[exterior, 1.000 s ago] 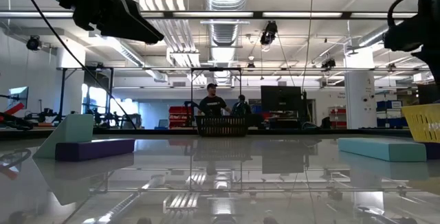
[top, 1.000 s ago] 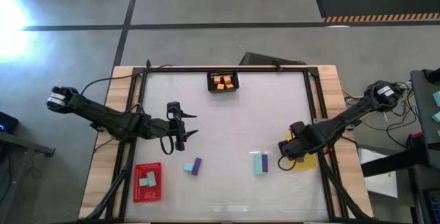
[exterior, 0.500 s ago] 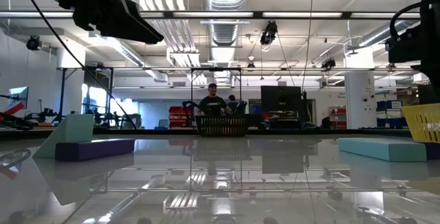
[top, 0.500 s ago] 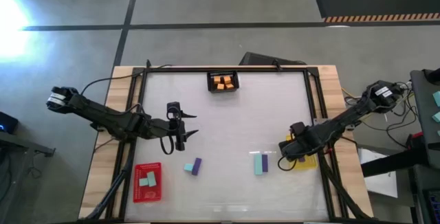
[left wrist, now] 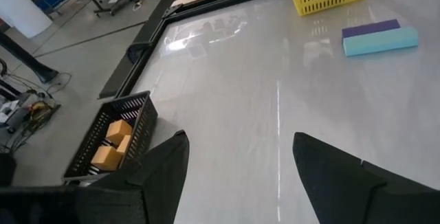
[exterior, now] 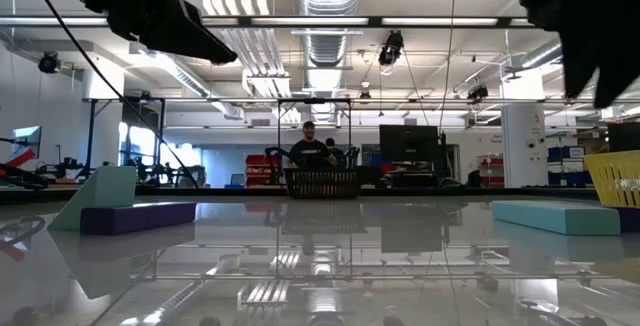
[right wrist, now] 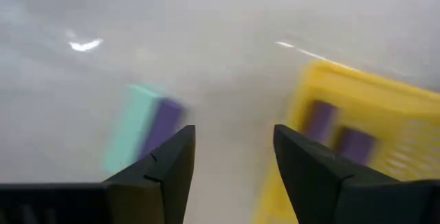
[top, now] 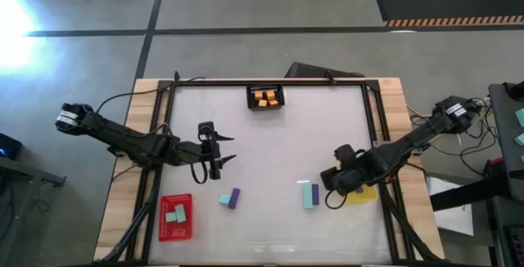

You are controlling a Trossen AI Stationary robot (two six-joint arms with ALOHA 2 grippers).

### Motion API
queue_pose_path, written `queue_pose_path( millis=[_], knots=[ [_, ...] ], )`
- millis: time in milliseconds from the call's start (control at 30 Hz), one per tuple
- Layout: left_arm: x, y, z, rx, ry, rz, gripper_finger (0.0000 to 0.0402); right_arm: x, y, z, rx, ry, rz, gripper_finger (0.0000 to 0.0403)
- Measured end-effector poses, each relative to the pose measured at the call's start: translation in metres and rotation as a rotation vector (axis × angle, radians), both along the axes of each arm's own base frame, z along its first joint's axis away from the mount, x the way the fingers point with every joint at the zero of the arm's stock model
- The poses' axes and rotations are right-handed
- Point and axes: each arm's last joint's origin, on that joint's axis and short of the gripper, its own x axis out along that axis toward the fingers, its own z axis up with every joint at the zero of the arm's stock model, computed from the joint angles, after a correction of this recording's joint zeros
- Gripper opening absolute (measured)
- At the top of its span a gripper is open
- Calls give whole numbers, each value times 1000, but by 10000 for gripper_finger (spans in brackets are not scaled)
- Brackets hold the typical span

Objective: Sort & place blocks by color
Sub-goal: Put the blue block into the red bin

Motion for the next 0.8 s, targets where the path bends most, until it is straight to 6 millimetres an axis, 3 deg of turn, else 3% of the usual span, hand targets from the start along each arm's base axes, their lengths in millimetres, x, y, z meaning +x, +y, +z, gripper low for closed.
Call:
queue_pose_path(
  millis=[267,467,633,800],
  knots=[
    [0,0,0,-42,-15,18,244,47,28,4,95,-113,136,170],
    [0,0,0,-44,-16,18,244,72,44,-9,90,97,199,170],
    [0,0,0,-56,-20,22,244,94,57,-25,42,191,366,169],
    [0,0,0,-64,-22,26,244,116,53,-41,42,243,366,168]
  ],
)
